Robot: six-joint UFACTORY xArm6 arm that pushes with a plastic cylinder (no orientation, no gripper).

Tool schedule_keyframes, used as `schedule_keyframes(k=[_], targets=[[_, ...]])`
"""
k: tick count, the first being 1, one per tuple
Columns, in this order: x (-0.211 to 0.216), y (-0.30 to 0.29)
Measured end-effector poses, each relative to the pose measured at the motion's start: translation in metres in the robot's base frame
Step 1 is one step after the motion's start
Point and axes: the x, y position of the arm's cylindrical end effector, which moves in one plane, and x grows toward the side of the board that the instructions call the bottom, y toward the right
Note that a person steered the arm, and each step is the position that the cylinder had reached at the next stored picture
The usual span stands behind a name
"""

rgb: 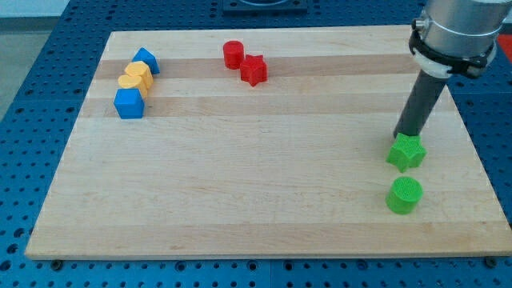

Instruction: Push the red star diagonally to the green star

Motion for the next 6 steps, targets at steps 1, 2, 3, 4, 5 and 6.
schedule_keyframes(k=[1,2,3,4,5,6], targets=[[-0.046,-0.054],[-0.034,-0.158],[-0.075,-0.224],[-0.153,-0.232],[-0.153,-0.253],[-0.17,-0.289]])
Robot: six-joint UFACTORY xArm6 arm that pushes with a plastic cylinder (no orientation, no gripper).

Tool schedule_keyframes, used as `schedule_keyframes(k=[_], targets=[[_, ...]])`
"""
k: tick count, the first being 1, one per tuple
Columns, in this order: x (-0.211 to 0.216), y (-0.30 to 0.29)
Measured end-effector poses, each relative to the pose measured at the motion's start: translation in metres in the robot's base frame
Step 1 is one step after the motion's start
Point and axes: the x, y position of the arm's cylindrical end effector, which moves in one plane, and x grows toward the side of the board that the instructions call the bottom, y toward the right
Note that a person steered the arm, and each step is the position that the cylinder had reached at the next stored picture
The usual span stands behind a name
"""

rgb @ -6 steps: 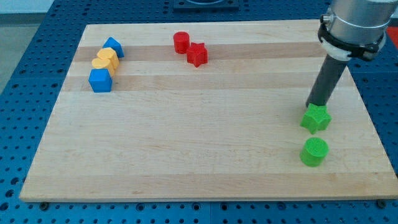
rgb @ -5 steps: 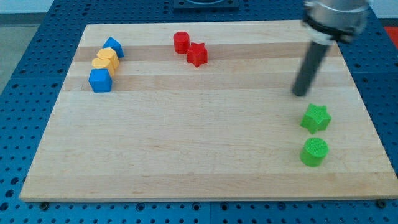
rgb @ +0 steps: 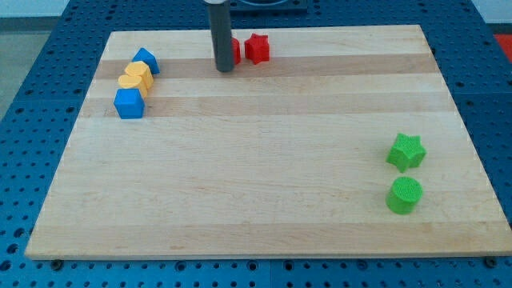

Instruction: Push the red star diagonally to the green star

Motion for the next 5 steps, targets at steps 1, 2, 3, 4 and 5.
schedule_keyframes(k=[1,2,3,4,5], targets=[[-0.002,-0.058],[-0.058,-0.025],[-0.045,0.068],[-0.01,0.154],[0.034,0.182]])
